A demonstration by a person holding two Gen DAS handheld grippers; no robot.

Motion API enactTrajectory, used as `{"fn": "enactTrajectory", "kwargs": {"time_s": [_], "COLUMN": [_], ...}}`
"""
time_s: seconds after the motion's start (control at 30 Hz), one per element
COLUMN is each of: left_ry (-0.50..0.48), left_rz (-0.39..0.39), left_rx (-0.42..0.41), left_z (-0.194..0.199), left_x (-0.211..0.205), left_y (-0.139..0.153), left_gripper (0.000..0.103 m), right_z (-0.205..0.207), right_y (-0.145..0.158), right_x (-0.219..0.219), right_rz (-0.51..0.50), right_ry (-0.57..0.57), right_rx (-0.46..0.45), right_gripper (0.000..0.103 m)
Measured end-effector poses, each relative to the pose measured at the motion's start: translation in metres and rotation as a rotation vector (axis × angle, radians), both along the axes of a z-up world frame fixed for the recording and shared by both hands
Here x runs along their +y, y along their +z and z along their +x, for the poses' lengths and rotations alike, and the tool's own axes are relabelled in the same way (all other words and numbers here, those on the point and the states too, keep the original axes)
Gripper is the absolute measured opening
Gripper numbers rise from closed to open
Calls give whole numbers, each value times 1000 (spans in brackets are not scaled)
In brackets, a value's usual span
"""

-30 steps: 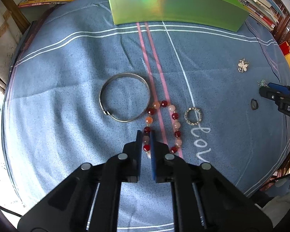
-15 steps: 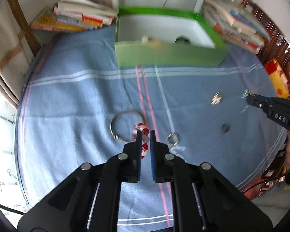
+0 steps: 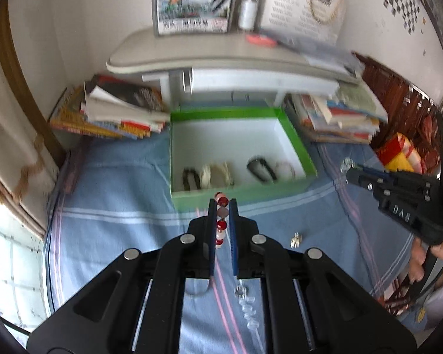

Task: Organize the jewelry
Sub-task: 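Carry the red bead bracelet with the left into the green box while the right drops the green charms there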

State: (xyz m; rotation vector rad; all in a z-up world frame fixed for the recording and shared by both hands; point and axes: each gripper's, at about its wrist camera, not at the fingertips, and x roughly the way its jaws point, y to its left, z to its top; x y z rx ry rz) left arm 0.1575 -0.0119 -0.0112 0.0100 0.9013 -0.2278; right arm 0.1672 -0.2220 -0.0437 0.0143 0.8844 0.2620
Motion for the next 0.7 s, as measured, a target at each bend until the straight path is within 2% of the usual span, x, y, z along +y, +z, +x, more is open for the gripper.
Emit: {"fn": "enactTrajectory", "kwargs": {"time_s": [0.17, 0.37, 0.53, 0.7], "left_ry": [17, 33, 49, 52], "left_rz": [-6, 27, 55, 79], "left_rx": [-32, -24, 32, 76], "left_z": [32, 71, 97, 115], "left_x": [-1, -6, -10, -13], "left_y": [10, -7, -37, -64], "left_gripper": [8, 8, 8, 8], "right_z": [22, 51, 72, 97], "right_y": [14, 7, -13, -50], "right_x": [4, 10, 15, 13], "right_rz": [-20, -96, -135, -143], "right_ry": [-9, -67, -111, -165], "right_rx": [-36, -25, 10, 66], "right_gripper": [12, 12, 12, 12]}}
